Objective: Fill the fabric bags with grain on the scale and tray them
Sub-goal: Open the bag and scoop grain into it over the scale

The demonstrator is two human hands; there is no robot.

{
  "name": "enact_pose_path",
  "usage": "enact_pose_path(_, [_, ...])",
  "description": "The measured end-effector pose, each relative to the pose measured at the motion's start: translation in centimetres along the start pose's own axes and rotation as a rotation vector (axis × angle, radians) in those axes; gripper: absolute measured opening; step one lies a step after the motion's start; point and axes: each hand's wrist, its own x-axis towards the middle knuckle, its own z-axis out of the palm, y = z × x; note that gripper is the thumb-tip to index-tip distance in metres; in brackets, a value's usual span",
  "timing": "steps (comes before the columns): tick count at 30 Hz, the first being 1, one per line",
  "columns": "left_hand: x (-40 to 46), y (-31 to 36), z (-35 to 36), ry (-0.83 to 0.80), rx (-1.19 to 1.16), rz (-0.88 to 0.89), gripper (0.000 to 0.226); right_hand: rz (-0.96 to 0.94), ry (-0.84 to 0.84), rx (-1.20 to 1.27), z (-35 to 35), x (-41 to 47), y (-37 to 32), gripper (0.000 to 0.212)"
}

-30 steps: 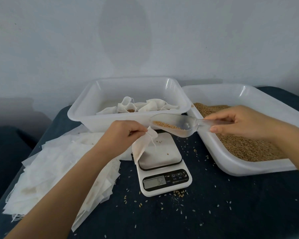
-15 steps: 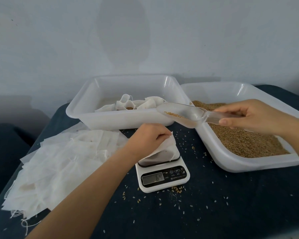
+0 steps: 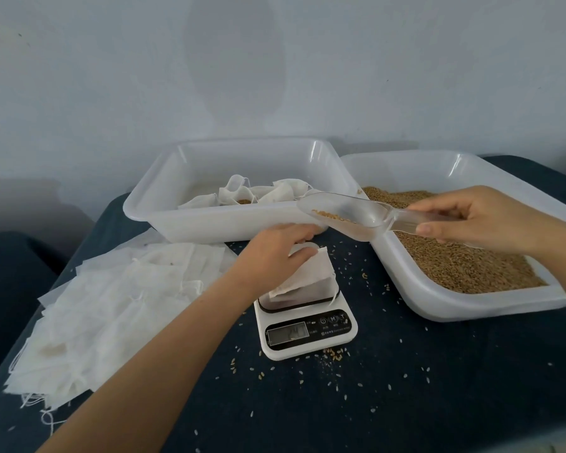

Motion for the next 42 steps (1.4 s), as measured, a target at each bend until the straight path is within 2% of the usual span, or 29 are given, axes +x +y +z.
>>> enact_pose_path(7, [-0.9, -1.3, -1.3, 0.03, 0.041, -0.066, 0.034, 0.016, -0.002, 0.001, 0.3, 0.0, -0.1, 0.034])
enact_pose_path(16, [-1.5, -1.6, -1.4, 0.022, 0.09, -0.052, 0.026, 0.028, -0.011, 0.016, 0.6, 0.1, 0.4, 0.038])
enact_pose_path(26, [-1.5, -1.4, -1.0, -0.018, 0.09, -0.059, 0.03, 0.042, -0.026, 0.007, 0.8, -0.1, 0.5, 0.04])
enact_pose_path(29, [-1.1, -0.9, -0.9, -0.06, 0.091, 0.001, 0.031, 0.038, -0.022, 0.004, 0.5, -0.3, 0.4, 0.038])
enact_pose_path(34, [0.3, 0.1, -0.1, -0.284, 0.349, 0.181, 0.038, 0.039, 0.001, 0.013, 0.0, -0.9, 0.5, 0.036])
enact_pose_path(38, [1.4, 0.9, 0.9, -0.387, 0.584, 0.252, 0.052, 0.045, 0.009, 0.015, -0.3, -1.2, 0.9, 0.037])
enact_pose_path(42, [2.2, 1.1, 0.8, -0.345, 0.613, 0.239, 0.027, 0.045, 0.008, 0.004, -0.7, -1.6, 1.0, 0.036])
